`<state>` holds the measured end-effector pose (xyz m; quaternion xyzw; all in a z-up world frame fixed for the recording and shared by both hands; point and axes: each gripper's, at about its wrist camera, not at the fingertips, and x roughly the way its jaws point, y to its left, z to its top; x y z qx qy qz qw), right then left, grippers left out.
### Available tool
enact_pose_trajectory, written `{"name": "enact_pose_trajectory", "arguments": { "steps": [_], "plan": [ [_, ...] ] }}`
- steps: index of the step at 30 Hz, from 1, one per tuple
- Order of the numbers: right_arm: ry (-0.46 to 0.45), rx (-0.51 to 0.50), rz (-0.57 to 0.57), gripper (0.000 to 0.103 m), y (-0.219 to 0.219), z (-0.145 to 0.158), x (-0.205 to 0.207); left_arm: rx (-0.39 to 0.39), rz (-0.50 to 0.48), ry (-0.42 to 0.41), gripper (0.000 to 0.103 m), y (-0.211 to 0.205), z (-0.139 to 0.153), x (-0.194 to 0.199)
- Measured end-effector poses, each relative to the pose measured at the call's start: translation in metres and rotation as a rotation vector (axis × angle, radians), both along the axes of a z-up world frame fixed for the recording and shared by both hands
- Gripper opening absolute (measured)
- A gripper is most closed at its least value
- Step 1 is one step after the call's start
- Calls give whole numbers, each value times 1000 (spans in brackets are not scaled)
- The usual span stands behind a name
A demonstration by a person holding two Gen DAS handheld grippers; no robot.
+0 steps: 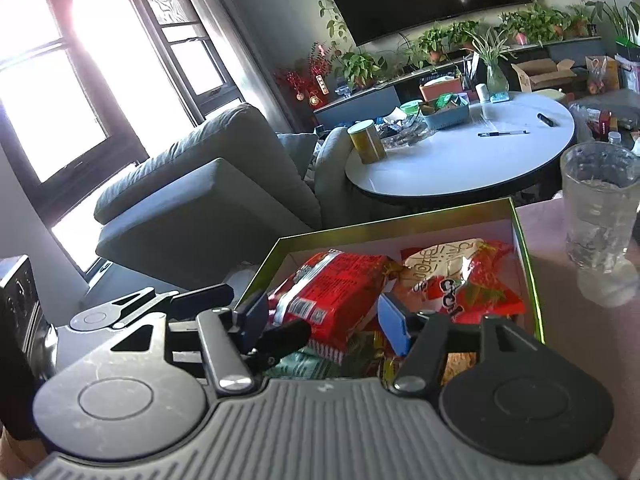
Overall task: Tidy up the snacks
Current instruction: 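Carry the striped biscuit bag into the green box and open the right gripper, then withdraw the right gripper from the green box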
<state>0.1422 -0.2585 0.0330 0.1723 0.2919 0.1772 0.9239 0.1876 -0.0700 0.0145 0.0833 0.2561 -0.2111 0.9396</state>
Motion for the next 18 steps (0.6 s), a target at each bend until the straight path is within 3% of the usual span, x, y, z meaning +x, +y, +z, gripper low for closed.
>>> {"name": "enact_pose_trajectory", "arguments": {
  "steps": [18],
  "plan": [
    [-34,-54,5,53,1,12,-69,-37,38,-69,88,45,23,-82]
  ]
}}
